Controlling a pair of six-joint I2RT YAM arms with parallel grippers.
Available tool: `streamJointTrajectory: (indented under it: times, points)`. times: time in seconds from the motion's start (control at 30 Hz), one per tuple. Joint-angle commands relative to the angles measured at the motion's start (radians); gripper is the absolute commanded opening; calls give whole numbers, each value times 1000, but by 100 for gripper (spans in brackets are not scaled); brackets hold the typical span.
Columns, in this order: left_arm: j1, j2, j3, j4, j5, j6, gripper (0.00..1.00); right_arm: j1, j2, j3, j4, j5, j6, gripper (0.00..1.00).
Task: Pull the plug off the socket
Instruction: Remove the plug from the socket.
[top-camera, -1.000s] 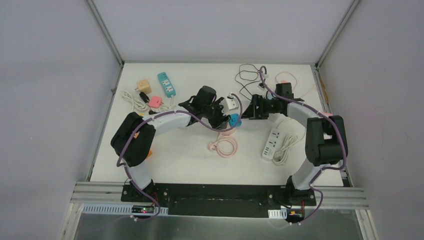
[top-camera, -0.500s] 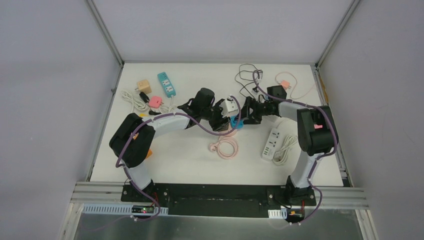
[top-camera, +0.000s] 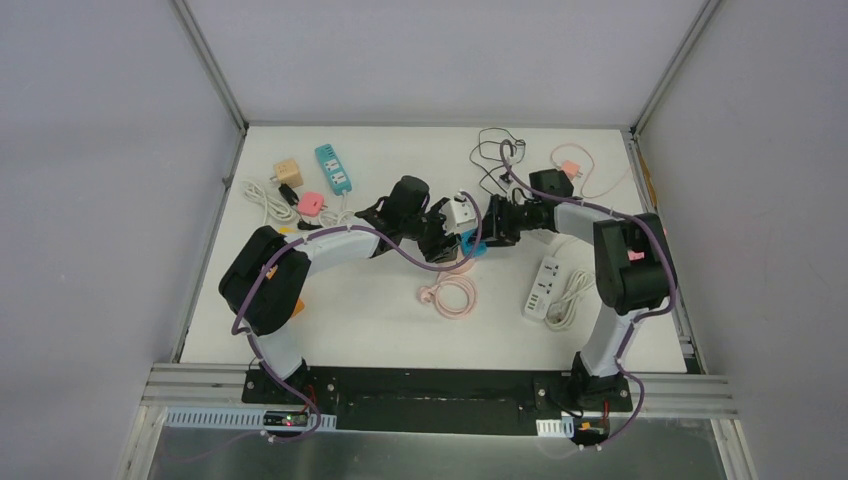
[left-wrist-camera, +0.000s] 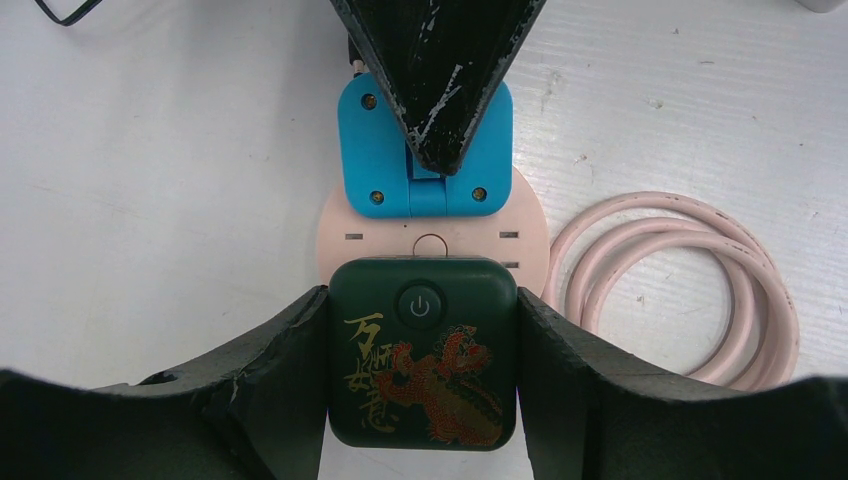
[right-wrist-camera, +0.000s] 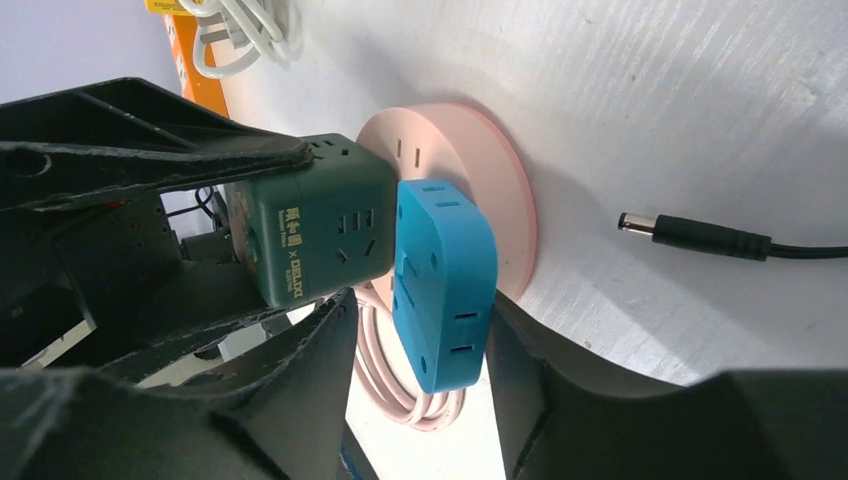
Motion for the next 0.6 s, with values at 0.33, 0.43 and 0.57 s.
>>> streamJointTrajectory:
  times: [0.33,0.43,0.57]
  points:
    - [11,23,-27,-60,59,-18,0,13,-41,51,-24,-19,-25,38]
    - [14,19,-32,-52,61,-21,0,24,-37,56,-33,-13,-31,38]
    - [18,14,-43,-31,70,-26,0,37,-28,67,-57,14,-45,38]
